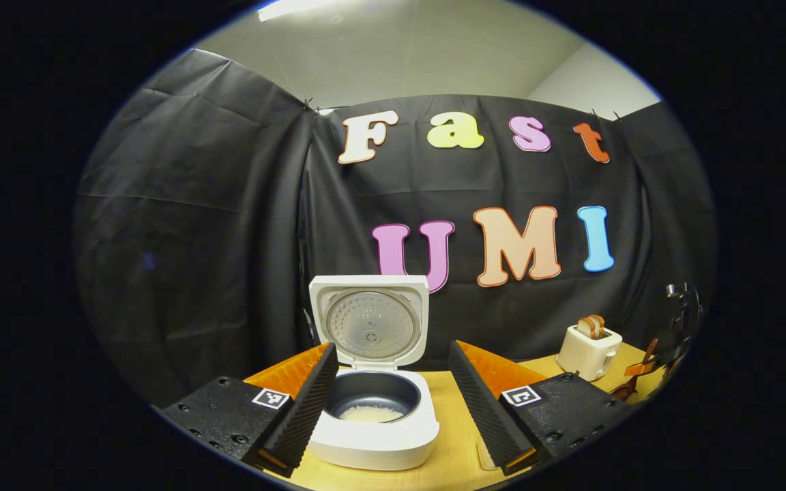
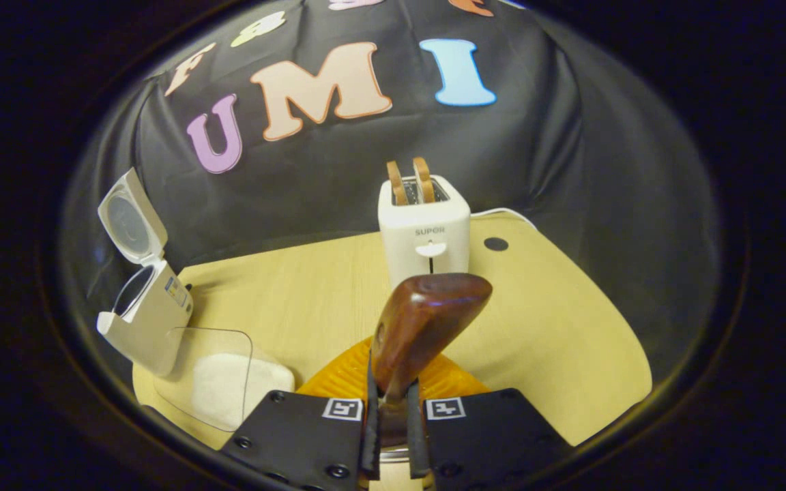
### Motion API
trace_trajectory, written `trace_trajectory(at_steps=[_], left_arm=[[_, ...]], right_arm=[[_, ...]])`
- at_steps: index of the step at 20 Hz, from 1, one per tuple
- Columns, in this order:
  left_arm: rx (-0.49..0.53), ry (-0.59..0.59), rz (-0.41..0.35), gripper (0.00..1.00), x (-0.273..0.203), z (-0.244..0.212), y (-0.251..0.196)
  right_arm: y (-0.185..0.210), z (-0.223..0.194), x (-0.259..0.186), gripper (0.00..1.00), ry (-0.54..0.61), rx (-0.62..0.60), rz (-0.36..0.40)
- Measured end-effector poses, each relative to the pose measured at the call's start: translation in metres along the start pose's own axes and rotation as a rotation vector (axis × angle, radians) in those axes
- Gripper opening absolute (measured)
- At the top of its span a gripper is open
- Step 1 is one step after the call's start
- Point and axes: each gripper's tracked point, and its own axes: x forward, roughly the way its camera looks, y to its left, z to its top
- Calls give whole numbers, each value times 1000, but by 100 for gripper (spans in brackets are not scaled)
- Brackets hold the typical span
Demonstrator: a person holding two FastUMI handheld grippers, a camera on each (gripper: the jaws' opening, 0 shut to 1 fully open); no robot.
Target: Close the left gripper, press the button to open the rice cooker; take a wooden spoon from the chopstick holder with the right hand, scoop a spoonful of rice and pour it into the rice cooker, then put the wooden spoon back into the chopstick holder.
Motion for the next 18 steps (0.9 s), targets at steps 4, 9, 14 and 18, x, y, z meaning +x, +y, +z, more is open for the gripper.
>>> trace_trajectory(at_steps=[4, 9, 14, 18], left_arm=[[-23, -14, -16, 96, 3, 2, 7], [-37, -13, -30, 96, 5, 0, 21], [-25, -14, -23, 96, 3, 2, 43], [-13, -11, -6, 96, -4, 1, 63]], right_arm=[[25, 36, -27, 19, -74, -13, 31], [74, 65, -44, 19, -141, 22, 101], [134, 56, -44, 19, -147, 12, 183], [174, 35, -34, 19, -144, -60, 211]])
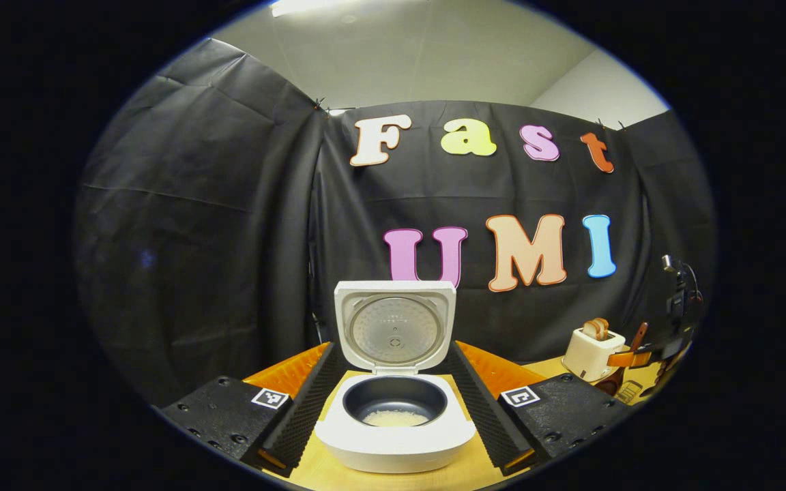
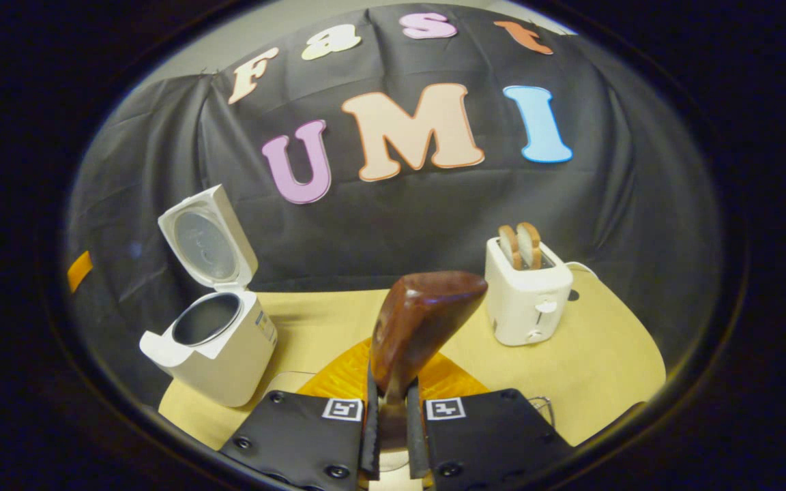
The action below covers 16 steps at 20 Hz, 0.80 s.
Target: Close the left gripper, press the button to open the rice cooker; take a wooden spoon from the chopstick holder with the right hand, scoop a spoonful of rice and pour it into the rice cooker, then put the wooden spoon back into the chopstick holder.
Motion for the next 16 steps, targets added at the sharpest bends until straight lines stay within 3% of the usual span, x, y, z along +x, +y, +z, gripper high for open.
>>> trace_trajectory(at_steps=[11, 16], left_arm=[[24, 30, 68, 96, -20, -10, 54], [33, 33, 77, 96, -23, -11, 63]], right_arm=[[20, -52, 45, 18, -3, -236, -91], [33, -64, 62, 20, 3, -201, -130]])
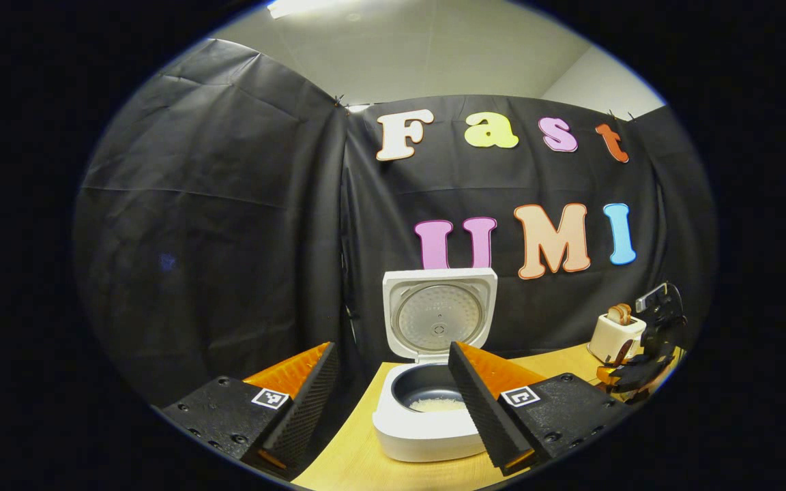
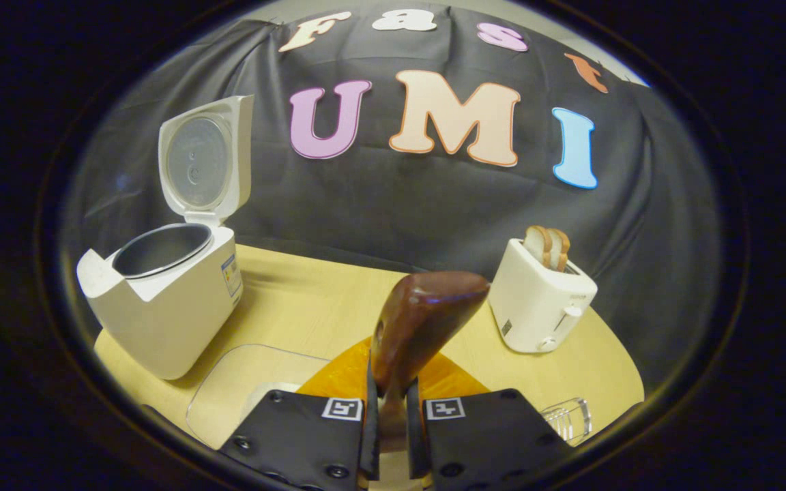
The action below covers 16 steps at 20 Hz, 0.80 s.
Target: Close the left gripper, press the button to open the rice cooker; take a wooden spoon from the chopstick holder with the right hand, scoop a spoonful of rice and pour it into the rice cooker, then put the wooden spoon back into the chopstick holder.
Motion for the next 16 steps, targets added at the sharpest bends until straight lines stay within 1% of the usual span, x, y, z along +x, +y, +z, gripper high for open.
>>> trace_trajectory(at_steps=[3, 5, 9, 10, 11, 12, 15, 16], left_arm=[[0, 5, 1, 96, 0, -2, 2], [-1, 5, 2, 96, 1, -4, 1], [-8, 10, 7, 96, 0, -6, 3], [-12, 10, 8, 99, 0, -6, 3], [-15, 11, 8, 99, 0, -6, 4], [-17, 12, 8, 96, 0, -7, 4], [-24, 12, 8, 96, -1, -7, 4], [-27, 11, 8, 96, -1, -7, 4]], right_arm=[[16, -1, 3, 20, 13, 43, 19], [28, -4, 2, 21, 27, 69, 40], [48, -12, -2, 20, 64, 128, 89], [54, -15, -3, 20, 75, 146, 102], [58, -17, -5, 20, 85, 166, 116], [62, -19, -6, 20, 98, 185, 128], [73, -23, -12, 19, 130, 252, 162], [76, -25, -13, 20, 144, 278, 175]])
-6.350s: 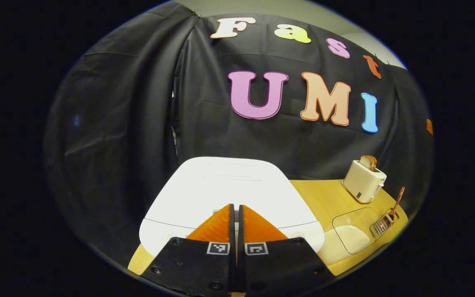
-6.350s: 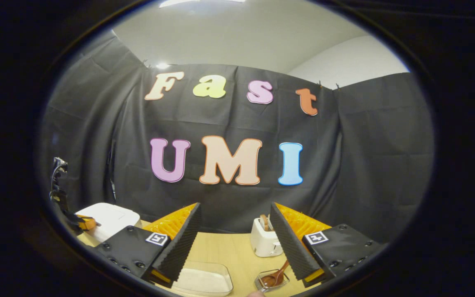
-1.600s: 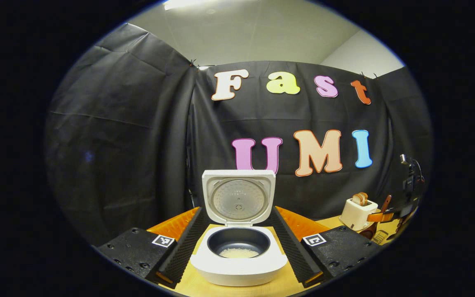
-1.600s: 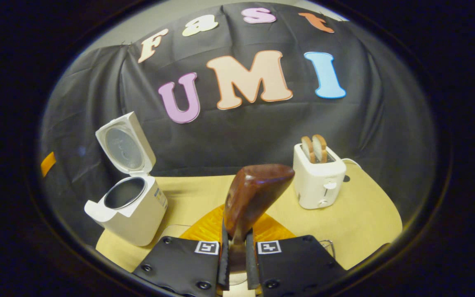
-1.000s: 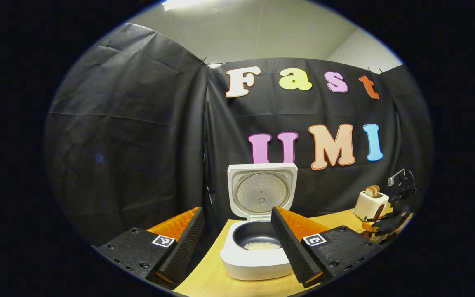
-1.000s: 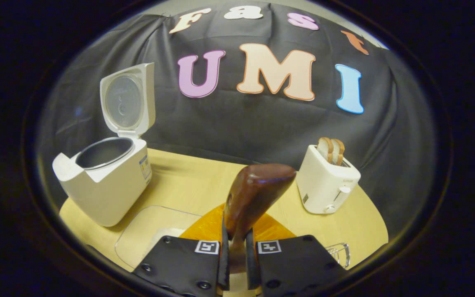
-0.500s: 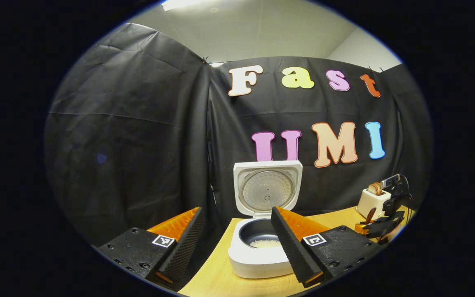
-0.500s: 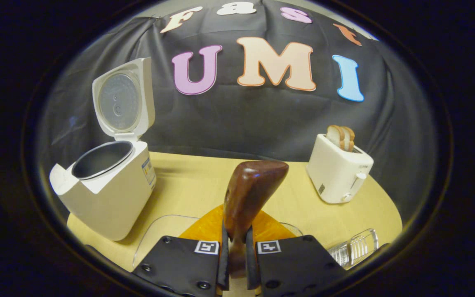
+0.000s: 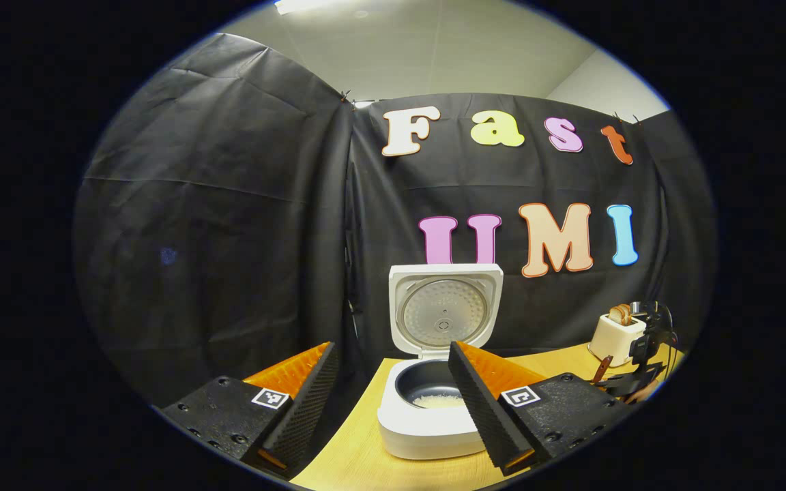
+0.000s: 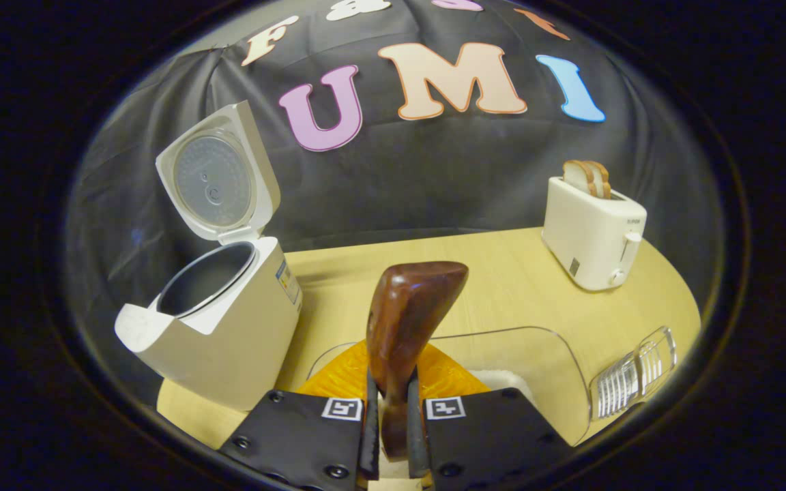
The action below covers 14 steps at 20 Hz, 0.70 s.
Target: Close the left gripper, press the button to open the rice cooker; take a wooden spoon from the chopstick holder with the right hand, scoop a spoonful of rice and pour it into the rice cooker, then put the wooden spoon back into the chopstick holder.
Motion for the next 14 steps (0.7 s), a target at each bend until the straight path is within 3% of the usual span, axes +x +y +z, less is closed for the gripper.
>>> trace_trajectory(at_steps=[4, 14], left_arm=[[-1, -6, -1, 99, 0, 1, 0], [2, -18, -9, 99, 0, 5, 1]], right_arm=[[7, -9, -2, 20, 62, 172, 64], [-43, -13, -5, 20, 153, 698, 119]])
